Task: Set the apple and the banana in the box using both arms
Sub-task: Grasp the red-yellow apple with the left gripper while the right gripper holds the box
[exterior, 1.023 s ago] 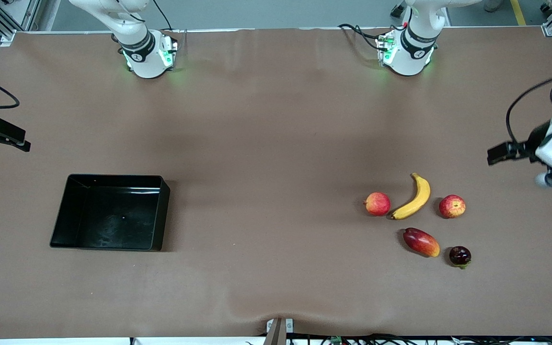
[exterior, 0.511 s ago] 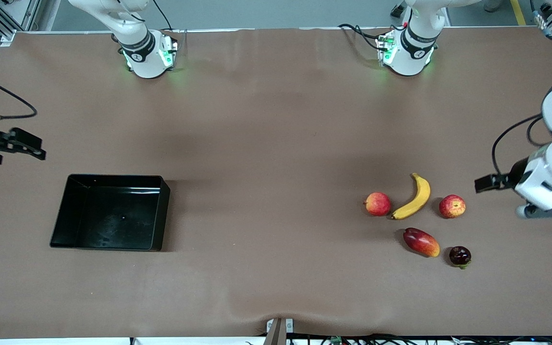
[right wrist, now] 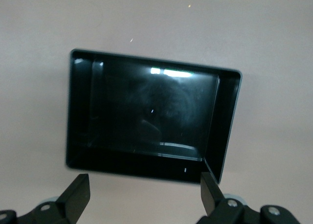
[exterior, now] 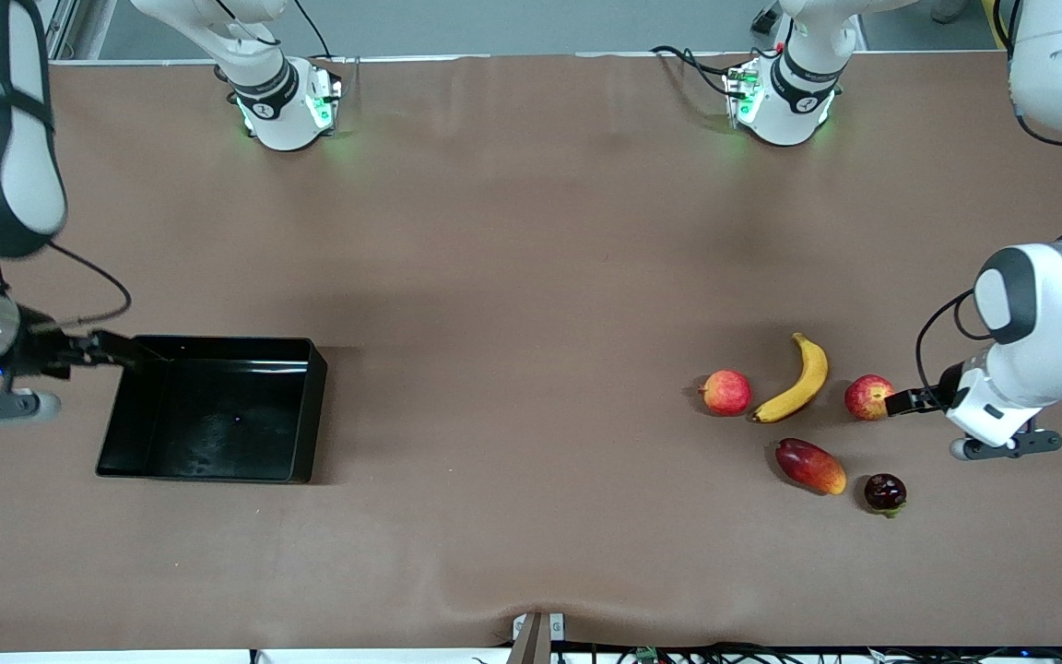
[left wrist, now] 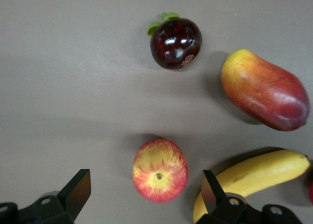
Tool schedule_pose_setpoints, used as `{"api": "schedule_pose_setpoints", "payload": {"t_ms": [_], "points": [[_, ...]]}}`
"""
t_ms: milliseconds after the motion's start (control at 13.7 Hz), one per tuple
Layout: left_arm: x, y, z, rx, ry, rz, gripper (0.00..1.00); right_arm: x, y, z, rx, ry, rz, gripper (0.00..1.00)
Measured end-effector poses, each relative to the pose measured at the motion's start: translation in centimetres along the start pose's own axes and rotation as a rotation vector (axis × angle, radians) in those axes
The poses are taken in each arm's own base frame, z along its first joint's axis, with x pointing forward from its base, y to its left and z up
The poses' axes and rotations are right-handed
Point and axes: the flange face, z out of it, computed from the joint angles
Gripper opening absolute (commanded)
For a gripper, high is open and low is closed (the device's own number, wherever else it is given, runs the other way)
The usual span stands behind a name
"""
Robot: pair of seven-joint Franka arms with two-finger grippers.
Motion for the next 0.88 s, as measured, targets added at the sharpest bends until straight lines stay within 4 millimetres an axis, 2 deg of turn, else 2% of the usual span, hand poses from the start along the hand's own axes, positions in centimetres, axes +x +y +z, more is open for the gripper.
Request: {"api": "schedule_pose_setpoints", "payload": {"t_ms": [219, 292, 438, 511, 658, 731, 804, 877], "points": [[-0.6, 0.2, 2.9, -0.002, -0.04, 0.003, 1.0, 2.2, 3.0, 6.2, -0.014, 0.003, 0.021, 1.0], [-0.8, 0.1, 3.7, -0.003, -0.053, 0.002, 1.0, 2.5, 4.8, 8.3, -0.017, -0.001, 0.027, 1.0], [-1.1, 0.0, 5.3, -0.004, -0.074, 0.0, 1.0, 2.0, 9.9, 12.5, -0.006, -0.034, 0.032, 1.0], [-1.2, -0.1, 5.9, -0.005, -0.08, -0.002, 1.0, 1.6, 11.8, 14.5, 0.002, -0.053, 0.036, 1.0], [-1.3, -0.3, 7.0, -0.006, -0.094, -0.005, 1.0, 1.2, 13.6, 18.8, 0.019, -0.101, 0.055, 1.0], [-1.3, -0.3, 7.4, -0.007, -0.098, -0.005, 1.0, 0.9, 13.9, 20.7, 0.028, -0.124, 0.06, 0.84], [-1.4, -0.3, 7.8, -0.007, -0.099, -0.004, 1.0, 0.8, 13.9, 22.2, 0.034, -0.143, 0.062, 0.18], [-1.4, -0.2, 8.2, -0.008, -0.102, -0.004, 1.0, 0.5, 13.8, 23.7, 0.042, -0.165, 0.062, 0.0]]}}
